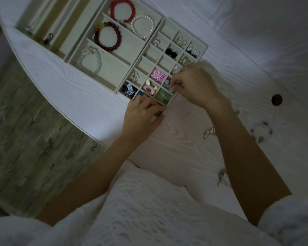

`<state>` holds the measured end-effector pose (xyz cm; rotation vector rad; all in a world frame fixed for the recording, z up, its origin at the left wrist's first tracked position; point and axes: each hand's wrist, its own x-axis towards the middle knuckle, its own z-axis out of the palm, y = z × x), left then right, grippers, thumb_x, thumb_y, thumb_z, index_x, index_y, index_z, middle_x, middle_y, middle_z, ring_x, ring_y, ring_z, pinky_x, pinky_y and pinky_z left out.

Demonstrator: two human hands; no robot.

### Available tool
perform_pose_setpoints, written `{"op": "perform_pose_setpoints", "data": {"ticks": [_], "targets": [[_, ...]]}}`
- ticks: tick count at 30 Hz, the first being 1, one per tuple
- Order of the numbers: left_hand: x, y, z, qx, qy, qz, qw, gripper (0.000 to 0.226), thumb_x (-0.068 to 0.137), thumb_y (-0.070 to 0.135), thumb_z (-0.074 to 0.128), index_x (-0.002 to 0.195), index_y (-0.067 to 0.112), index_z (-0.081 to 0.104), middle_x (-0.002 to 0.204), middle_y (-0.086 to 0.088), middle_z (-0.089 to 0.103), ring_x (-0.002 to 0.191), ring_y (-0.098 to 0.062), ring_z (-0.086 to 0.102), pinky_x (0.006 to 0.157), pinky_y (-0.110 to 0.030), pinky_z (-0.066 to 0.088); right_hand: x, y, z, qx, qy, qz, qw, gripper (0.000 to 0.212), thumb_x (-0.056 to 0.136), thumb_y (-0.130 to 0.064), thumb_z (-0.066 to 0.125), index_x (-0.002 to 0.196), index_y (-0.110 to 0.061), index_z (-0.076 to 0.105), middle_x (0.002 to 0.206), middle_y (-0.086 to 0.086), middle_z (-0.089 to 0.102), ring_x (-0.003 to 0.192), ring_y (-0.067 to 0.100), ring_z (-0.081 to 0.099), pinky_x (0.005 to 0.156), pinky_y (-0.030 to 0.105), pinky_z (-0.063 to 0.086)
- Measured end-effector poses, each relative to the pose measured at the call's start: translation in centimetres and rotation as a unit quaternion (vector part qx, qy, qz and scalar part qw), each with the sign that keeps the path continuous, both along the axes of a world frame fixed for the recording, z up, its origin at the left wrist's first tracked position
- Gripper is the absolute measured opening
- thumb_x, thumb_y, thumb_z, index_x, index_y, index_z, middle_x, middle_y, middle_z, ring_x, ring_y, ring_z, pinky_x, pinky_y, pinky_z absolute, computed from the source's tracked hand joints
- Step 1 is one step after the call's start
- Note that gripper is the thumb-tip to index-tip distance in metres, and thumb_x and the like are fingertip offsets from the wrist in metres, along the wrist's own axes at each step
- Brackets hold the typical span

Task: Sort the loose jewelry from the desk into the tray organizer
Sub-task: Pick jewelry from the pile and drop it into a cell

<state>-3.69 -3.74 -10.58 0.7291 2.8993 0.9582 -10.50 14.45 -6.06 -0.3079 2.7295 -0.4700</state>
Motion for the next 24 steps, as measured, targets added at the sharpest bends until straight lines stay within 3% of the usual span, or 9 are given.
{"op": "perform_pose_setpoints", "data": {"ticks": [7, 9, 13, 18, 24], "targets": [[-0.1, 0.0, 0.0, -0.003, -0.011, 0.0, 1.0, 0.022, 0.08, 0.03, 0.064, 0.094, 0.017, 0.074, 0.09, 0.001, 0.067, 0.085, -0.017, 0.043, 0.074, -0.026, 0.031, -0.3, -1.7, -0.2, 0.039, 0.032, -0.042, 0.998, 0.029, 0.08, 0.016, 0.05, 0.101, -0.001, 0.059, 0.101, 0.016, 0.06, 0.09, 0.029, 0.057, 0.069, 0.033, 0.045], [-0.1, 0.1, 0.0, -0.004, -0.014, 0.0, 1.0, 0.023, 0.08, 0.03, 0.063, 0.094, 0.016, 0.074, 0.09, 0.0, 0.067, 0.085, -0.017, 0.043, 0.074, -0.026, 0.031, 0.0, -1.9, -0.2, 0.031, 0.034, -0.064, 0.997, 0.028, 0.081, 0.015, 0.051, 0.102, -0.002, 0.06, 0.108, 0.015, 0.057, 0.093, 0.027, 0.056, 0.07, 0.029, 0.04], [-0.1, 0.1, 0.0, -0.005, -0.022, -0.001, 1.0, 0.025, 0.079, 0.031, 0.061, 0.094, 0.016, 0.074, 0.091, 0.0, 0.067, 0.086, -0.018, 0.043, 0.075, -0.027, 0.031, 0.3, -1.8, -0.2, 0.022, 0.049, -0.117, 0.992, 0.017, 0.084, 0.006, 0.054, 0.096, -0.001, 0.065, 0.116, 0.014, 0.052, 0.092, 0.025, 0.057, 0.073, 0.028, 0.045], [-0.1, 0.0, 0.0, -0.007, -0.023, -0.005, 1.0, 0.025, 0.079, 0.032, 0.062, 0.095, 0.017, 0.074, 0.09, 0.001, 0.067, 0.086, -0.017, 0.043, 0.074, -0.027, 0.031, 0.6, -2.0, -0.5, 0.107, 0.064, -0.109, 0.986, 0.023, 0.092, -0.001, 0.047, 0.099, -0.006, 0.067, 0.097, 0.011, 0.064, 0.086, 0.026, 0.061, 0.064, 0.027, 0.035], [-0.2, 0.0, 0.1, -0.009, -0.025, -0.005, 1.0, 0.024, 0.079, 0.031, 0.062, 0.094, 0.017, 0.074, 0.089, 0.001, 0.067, 0.085, -0.016, 0.043, 0.074, -0.026, 0.03, 0.8, -1.6, -0.8, 0.064, 0.062, -0.086, 0.992, 0.018, 0.091, -0.01, 0.052, 0.097, -0.006, 0.068, 0.092, 0.012, 0.066, 0.081, 0.025, 0.062, 0.064, 0.027, 0.041]]}}
